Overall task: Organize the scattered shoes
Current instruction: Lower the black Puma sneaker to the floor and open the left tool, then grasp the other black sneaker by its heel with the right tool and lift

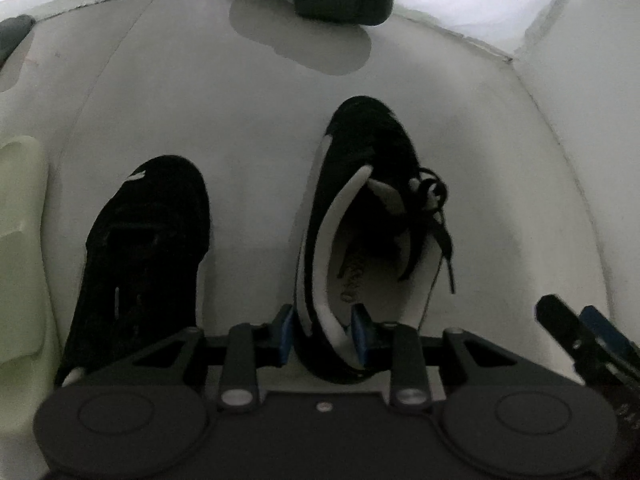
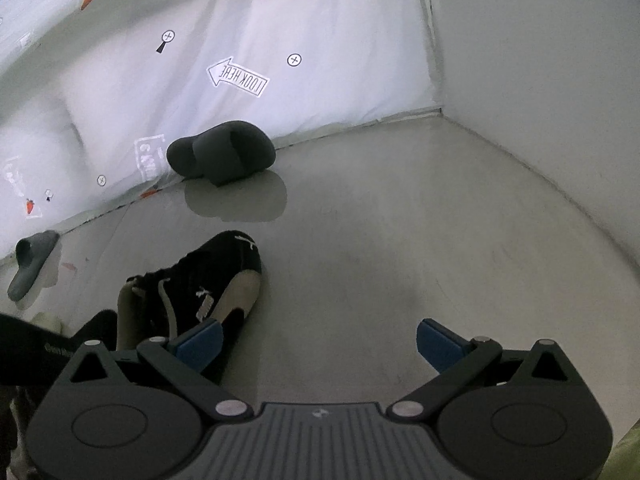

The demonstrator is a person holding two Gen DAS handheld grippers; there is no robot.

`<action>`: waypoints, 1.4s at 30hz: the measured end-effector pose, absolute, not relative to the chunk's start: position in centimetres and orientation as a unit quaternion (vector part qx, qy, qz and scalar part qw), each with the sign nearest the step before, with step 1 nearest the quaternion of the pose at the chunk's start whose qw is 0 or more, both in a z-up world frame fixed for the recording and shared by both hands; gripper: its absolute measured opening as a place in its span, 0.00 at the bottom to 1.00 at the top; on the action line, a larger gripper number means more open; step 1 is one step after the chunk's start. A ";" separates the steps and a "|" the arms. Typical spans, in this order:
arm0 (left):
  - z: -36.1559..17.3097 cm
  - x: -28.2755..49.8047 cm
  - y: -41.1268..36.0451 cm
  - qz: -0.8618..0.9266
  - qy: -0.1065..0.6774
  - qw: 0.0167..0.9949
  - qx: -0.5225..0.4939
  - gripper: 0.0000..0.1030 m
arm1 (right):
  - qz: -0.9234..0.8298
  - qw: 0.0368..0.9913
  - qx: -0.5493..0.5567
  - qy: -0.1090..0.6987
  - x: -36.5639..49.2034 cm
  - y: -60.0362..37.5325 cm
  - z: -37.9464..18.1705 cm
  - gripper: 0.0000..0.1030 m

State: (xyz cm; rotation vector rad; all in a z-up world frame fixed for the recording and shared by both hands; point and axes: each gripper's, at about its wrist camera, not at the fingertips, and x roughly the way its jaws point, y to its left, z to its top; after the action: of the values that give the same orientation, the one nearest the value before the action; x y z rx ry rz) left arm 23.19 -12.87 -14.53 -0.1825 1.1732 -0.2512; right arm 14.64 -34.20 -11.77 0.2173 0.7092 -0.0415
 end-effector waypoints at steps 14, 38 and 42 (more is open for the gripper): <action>-9.0 20.0 -7.9 -0.163 0.452 0.875 -0.062 0.45 | 0.108 0.923 0.105 0.354 16.5 -29.9 -10.7 0.68; -9.0 24.1 -3.1 -0.148 0.448 0.877 -0.094 0.45 | 0.041 0.893 0.025 0.448 20.5 -27.5 -10.8 0.56; -9.3 24.6 -3.3 -0.155 0.452 0.874 -0.092 0.45 | 0.016 0.893 0.030 0.449 21.1 -28.5 -10.8 0.56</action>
State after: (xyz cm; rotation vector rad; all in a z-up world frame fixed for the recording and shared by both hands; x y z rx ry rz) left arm 24.64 -3.30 -9.29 -0.1924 0.9431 -0.3231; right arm 21.14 -28.51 -10.76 0.0625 0.9310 0.0335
